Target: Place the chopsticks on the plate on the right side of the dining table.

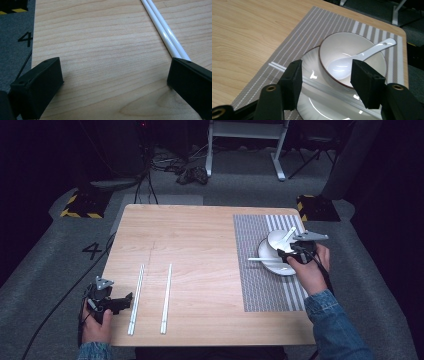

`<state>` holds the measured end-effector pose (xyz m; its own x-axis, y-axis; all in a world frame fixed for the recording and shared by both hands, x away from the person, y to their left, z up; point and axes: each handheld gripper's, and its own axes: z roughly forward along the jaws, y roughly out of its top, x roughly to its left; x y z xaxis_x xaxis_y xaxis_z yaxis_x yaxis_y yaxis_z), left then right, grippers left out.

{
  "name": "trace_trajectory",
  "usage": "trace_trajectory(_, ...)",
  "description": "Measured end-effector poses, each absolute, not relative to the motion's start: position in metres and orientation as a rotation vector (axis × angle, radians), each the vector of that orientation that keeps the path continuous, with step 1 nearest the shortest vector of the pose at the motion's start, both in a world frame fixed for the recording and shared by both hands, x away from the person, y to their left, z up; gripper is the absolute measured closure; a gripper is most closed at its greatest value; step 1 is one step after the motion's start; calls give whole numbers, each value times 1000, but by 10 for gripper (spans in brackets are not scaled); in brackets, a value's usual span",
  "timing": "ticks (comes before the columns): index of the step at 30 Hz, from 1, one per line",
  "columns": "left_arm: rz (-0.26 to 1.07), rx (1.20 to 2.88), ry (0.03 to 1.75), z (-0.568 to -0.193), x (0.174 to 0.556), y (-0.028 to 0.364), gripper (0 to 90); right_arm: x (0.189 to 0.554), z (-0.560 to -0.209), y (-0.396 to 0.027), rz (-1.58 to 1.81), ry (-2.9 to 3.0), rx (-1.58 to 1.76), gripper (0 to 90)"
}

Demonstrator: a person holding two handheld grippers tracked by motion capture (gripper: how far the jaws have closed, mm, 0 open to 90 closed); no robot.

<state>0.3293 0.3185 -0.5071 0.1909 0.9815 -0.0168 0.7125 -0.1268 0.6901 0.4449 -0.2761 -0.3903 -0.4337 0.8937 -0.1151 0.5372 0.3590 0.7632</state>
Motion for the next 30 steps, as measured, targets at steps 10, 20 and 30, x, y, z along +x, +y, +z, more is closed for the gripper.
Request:
trace_trajectory(10,616,1902,1581,-507,329,318,0,453,-394,-232,898,2190,1163,451)
trace_trajectory(20,616,1902,1581,-507,329,318,0,465,-413,-193,855,2270,1125,457)
trace_trajectory(30,616,1902,1581,-507,329,318,0,476,-432,-175,771,2311,1117,467)
